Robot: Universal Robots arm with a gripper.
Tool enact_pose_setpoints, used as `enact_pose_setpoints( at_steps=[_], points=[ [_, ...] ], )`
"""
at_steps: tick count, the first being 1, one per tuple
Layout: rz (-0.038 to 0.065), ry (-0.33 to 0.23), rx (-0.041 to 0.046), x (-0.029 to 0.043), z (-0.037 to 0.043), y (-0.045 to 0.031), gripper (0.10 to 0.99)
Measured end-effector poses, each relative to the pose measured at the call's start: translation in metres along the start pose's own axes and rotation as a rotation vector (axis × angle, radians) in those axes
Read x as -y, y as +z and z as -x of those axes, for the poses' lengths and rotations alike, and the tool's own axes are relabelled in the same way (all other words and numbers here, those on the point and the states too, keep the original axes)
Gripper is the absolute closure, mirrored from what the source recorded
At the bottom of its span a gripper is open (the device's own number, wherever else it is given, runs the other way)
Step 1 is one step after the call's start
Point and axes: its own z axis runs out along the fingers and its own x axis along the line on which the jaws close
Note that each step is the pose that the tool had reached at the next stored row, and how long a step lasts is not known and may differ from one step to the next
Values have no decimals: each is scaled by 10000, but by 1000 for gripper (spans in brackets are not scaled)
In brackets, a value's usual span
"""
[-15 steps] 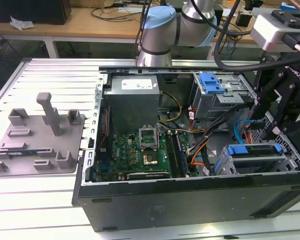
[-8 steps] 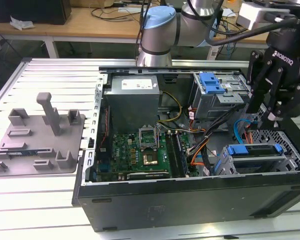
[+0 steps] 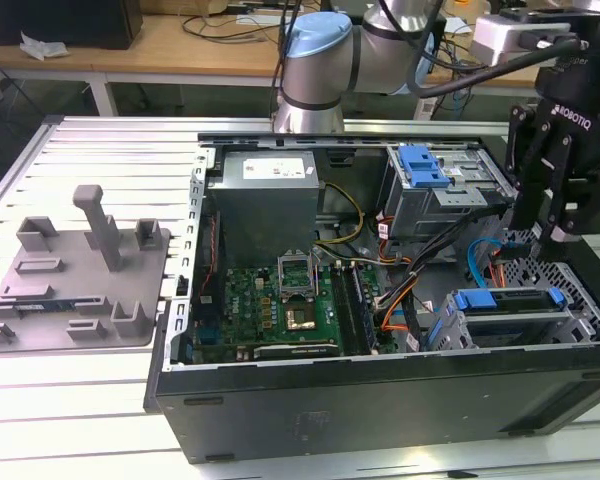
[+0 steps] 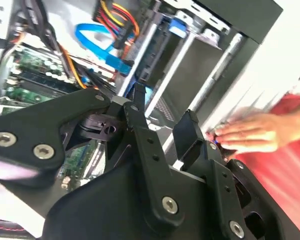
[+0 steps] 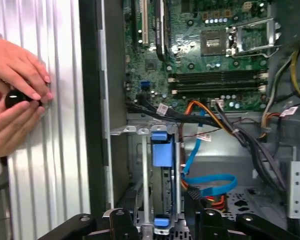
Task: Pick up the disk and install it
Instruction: 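Insert the first disk wire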
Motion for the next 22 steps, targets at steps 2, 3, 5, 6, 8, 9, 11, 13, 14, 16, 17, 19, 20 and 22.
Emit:
enact_pose_setpoints(
  at_steps=[2, 3, 5, 6, 8, 9, 11, 13, 14, 16, 17, 19, 20, 22],
  points=[
    [-21, 18, -190, -1, 42, -7, 584],
    [-24, 10, -316, -2, 92, -17, 584],
    [-26, -21, -573, -2, 153, -28, 584],
    [-28, -29, -706, -3, 187, -34, 584],
    [-45, -68, -1359, -6, 334, -63, 584],
    [-48, -90, -1660, -4, 397, -76, 584],
    [-21, -111, -1904, -2, 453, -85, 584],
    [40, -144, -2054, 5, 492, -91, 584],
    [100, -167, -2145, 9, 518, -95, 584],
    [164, -193, -2182, 77, 558, -99, 584],
    [184, -197, -2179, 136, 563, -94, 584],
    [209, -206, -2182, 234, 568, -88, 584],
    [219, -209, -2182, 279, 570, -84, 584],
    [258, -211, -2190, 359, 578, -78, 584]
  ],
)
